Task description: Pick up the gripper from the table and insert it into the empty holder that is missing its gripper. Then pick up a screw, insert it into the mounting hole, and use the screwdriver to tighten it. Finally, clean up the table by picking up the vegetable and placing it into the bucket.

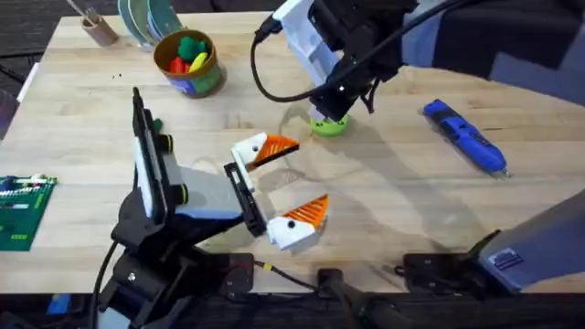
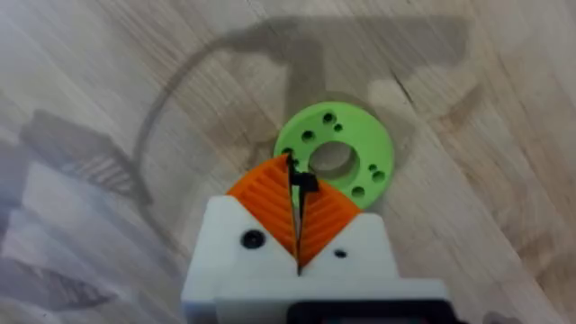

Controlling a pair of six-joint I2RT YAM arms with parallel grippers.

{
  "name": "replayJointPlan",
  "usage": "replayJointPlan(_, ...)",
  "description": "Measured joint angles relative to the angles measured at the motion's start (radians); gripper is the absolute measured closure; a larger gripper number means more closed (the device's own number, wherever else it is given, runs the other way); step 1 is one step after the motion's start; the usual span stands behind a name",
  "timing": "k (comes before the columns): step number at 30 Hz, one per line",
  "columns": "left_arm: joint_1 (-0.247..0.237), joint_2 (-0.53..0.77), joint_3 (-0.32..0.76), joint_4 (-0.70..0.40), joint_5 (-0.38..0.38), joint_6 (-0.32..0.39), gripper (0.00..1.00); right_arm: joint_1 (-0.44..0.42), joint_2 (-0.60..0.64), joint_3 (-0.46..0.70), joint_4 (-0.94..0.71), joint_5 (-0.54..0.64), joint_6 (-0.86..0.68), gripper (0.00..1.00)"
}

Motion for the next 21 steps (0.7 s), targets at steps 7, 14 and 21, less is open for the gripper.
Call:
replayJointPlan(7,0.000,0.000,0.000,0.000,0.000,0.000,0.008,0.000,-0.050,0.129,-0.151,0.026,-0.010,0.993)
replayJointPlan(14,0.000,0.000,0.000,0.000,0.001,0.000,0.007,0.018,-0.067,0.364,-0.341,0.040,-0.026,0.993)
replayJointPlan(21,0.000,0.000,0.000,0.000,0.002,0.000,0.007,0.156,-0.067,0.555,-0.481,0.046,-0.029,0.993)
